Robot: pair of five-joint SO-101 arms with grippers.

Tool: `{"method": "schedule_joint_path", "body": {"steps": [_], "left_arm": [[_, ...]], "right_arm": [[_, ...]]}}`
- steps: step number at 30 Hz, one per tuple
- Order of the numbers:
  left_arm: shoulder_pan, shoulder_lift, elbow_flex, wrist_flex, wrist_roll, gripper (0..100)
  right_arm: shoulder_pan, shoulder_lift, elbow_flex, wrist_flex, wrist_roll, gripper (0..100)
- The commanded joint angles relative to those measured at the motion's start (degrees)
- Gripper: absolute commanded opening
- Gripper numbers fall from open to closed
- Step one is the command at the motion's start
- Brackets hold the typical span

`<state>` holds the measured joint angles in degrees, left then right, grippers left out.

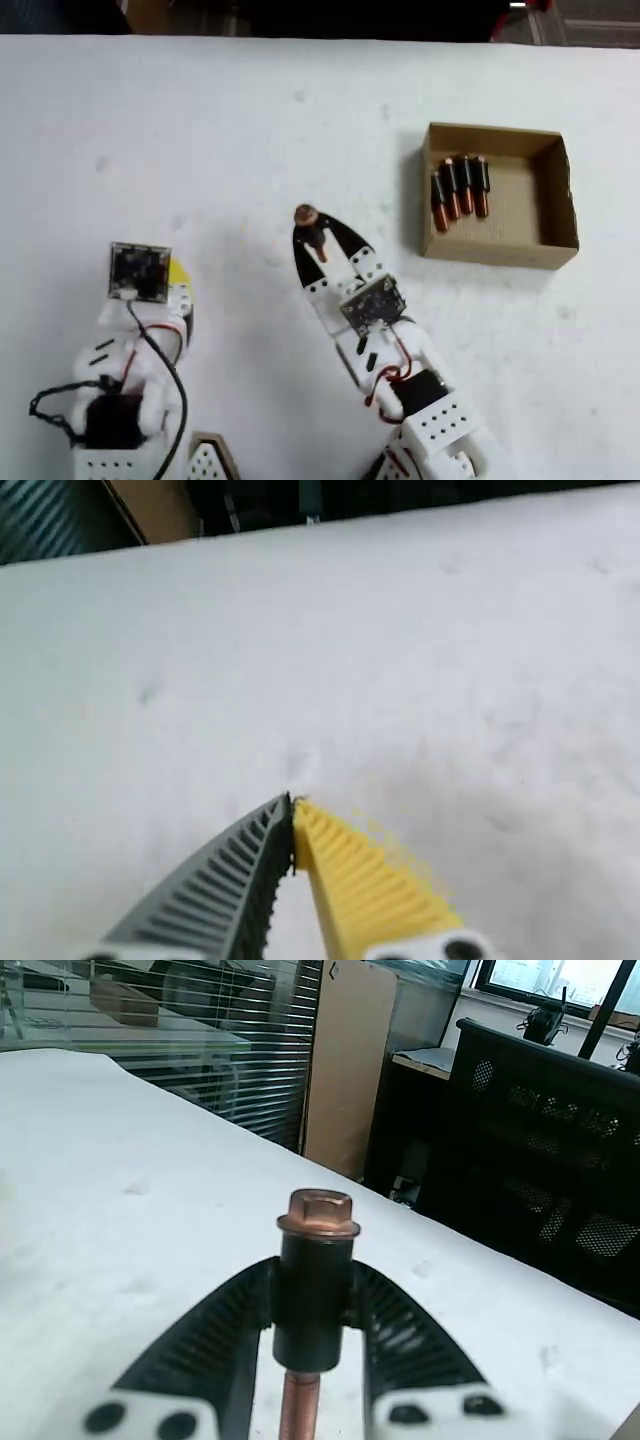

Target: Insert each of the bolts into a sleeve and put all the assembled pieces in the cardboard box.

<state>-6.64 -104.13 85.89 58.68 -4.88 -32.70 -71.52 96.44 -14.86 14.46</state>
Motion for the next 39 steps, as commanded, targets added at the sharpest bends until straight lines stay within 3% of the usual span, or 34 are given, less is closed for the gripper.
{"method": "schedule_joint_path", "body": {"steps": [1,15,33,39], "left_arm": [[0.0,-0.6,2.1,-0.3,-0.5,2],[0.2,-0.6,11.1,0.8,-0.5,2],[5.6,-0.6,11.1,14.9,-0.9,2],[5.4,-0.6,11.1,15.2,-0.6,2]], "right_arm": [[0.6,-1.0,0.5,0.0,0.1,1.7],[0.6,-1.0,0.5,0.0,0.1,1.7],[0.7,-0.7,0.5,0.1,0.1,1.7],[0.7,-0.7,0.5,0.3,0.1,1.7]]}}
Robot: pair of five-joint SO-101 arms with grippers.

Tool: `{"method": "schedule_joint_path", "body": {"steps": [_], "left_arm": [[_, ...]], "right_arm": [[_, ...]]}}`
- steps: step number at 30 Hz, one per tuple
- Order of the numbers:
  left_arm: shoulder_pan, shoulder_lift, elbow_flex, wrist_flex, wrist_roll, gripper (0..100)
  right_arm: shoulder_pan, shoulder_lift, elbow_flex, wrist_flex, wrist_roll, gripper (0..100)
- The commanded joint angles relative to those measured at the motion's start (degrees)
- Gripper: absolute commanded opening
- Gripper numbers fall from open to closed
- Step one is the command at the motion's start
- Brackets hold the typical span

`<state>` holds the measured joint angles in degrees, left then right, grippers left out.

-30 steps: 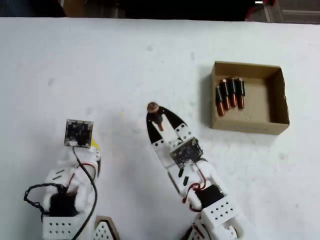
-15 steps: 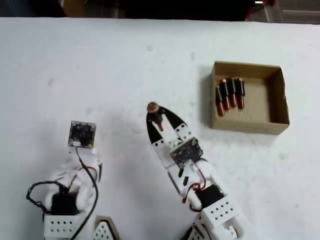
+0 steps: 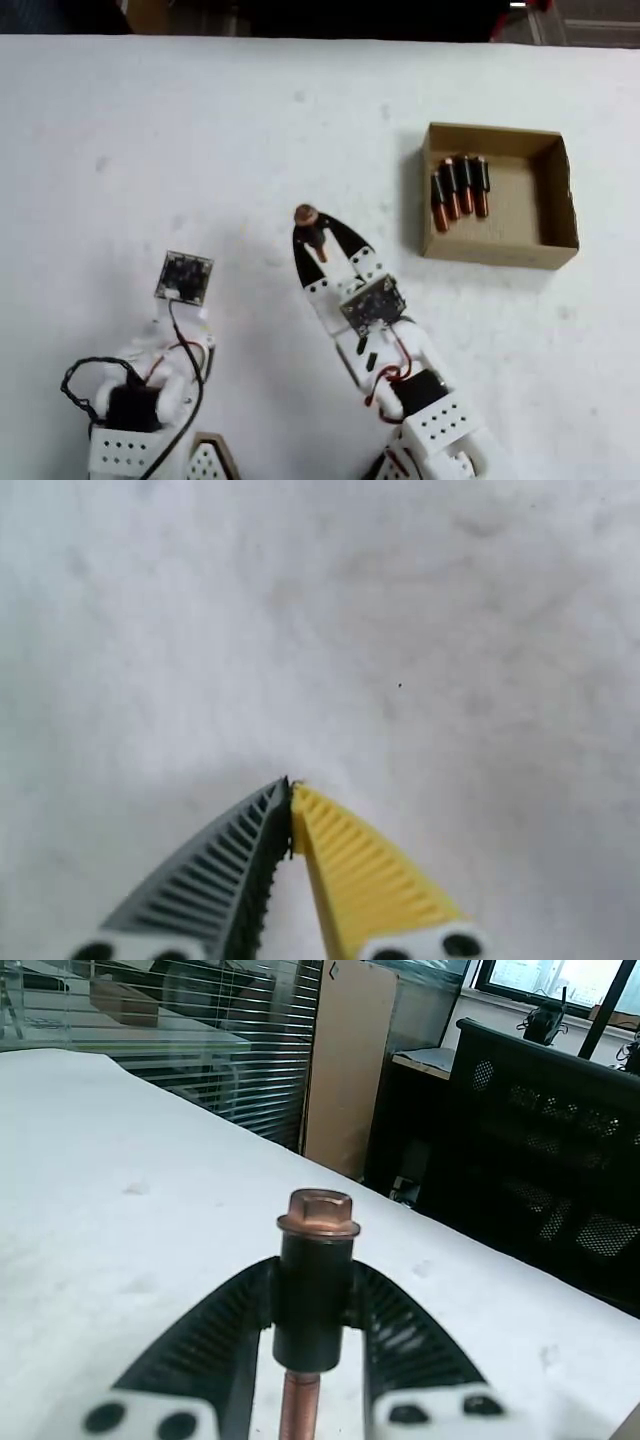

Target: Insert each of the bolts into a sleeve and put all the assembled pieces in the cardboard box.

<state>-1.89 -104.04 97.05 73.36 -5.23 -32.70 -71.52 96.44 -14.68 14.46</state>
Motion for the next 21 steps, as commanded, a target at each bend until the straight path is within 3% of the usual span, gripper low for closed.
{"method": "schedule_joint_path", "body": {"steps": [1,21], "left_arm": [[0.7,-0.7,-0.1,0.5,-0.3,2],[0.5,-0.7,-0.1,0.4,-0.6,3]], "right_arm": [[0.7,-0.8,0.5,0.7,0.1,1.7],[0.6,-1.0,0.5,2.0,0.1,1.7]]}}
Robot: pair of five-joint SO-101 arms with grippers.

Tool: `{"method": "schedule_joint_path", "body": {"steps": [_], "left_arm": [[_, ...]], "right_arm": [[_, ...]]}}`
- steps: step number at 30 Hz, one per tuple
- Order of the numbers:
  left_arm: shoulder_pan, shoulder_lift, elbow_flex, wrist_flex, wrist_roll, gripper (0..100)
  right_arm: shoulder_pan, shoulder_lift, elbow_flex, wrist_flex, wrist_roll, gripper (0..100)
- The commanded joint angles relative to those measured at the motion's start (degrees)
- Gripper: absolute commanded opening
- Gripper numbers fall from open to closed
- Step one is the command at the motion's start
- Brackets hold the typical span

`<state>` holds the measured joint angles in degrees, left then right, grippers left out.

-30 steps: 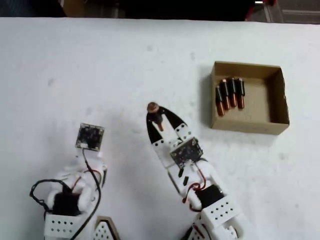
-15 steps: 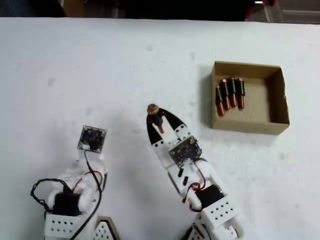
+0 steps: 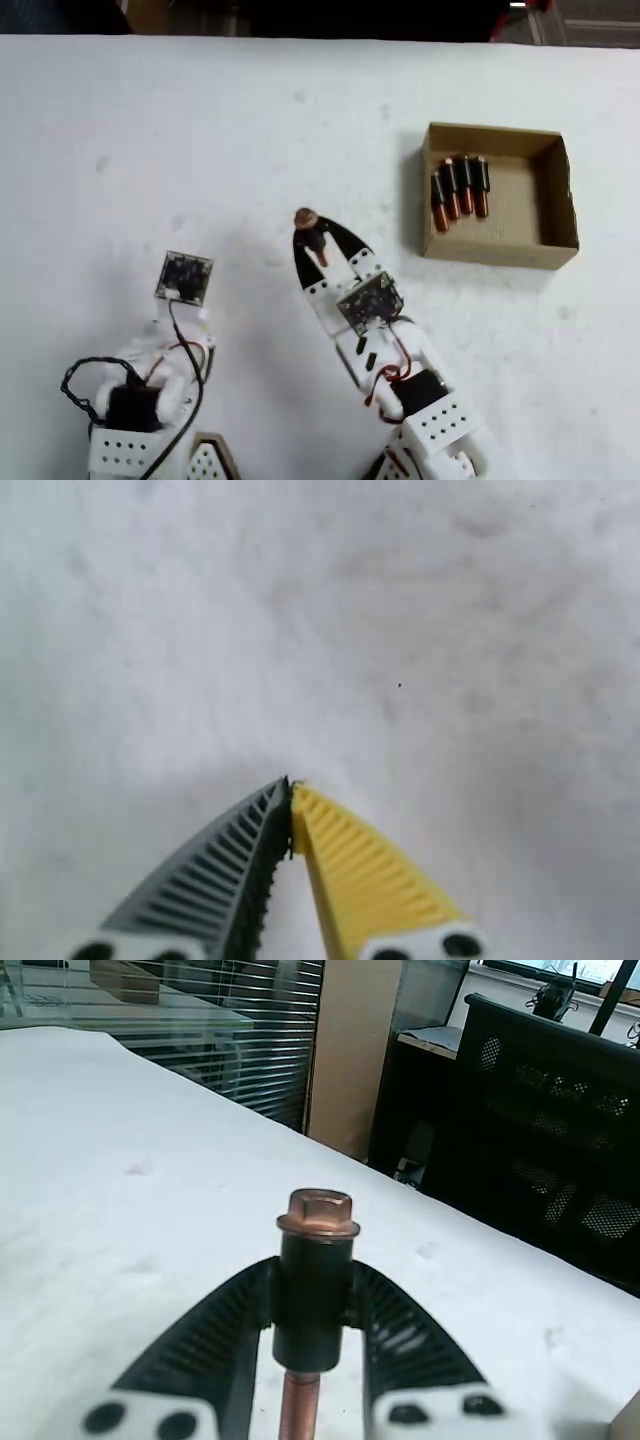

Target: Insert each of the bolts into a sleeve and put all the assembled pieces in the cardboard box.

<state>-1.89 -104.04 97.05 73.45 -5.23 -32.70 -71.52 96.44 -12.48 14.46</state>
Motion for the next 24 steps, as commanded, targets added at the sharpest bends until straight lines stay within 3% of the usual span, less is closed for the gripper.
{"method": "schedule_joint_path", "body": {"steps": [1,5,10,17,24], "left_arm": [[0.5,-0.7,-0.1,0.4,-0.6,3],[0.5,-0.7,-0.1,0.4,-1.0,3],[0.5,-0.7,-0.1,0.2,-10.3,3],[0.7,-0.7,-0.1,0.4,-1.2,3],[0.6,-0.7,-0.1,0.4,-3.5,3]], "right_arm": [[0.6,-1.0,0.5,-0.2,0.1,1.7],[0.6,-1.0,0.5,-0.2,0.1,1.7],[0.6,-1.0,0.5,-0.2,0.1,1.7],[0.6,-1.0,0.5,-0.2,0.1,1.7],[0.6,-1.0,0.5,-0.2,0.1,1.7]]}}
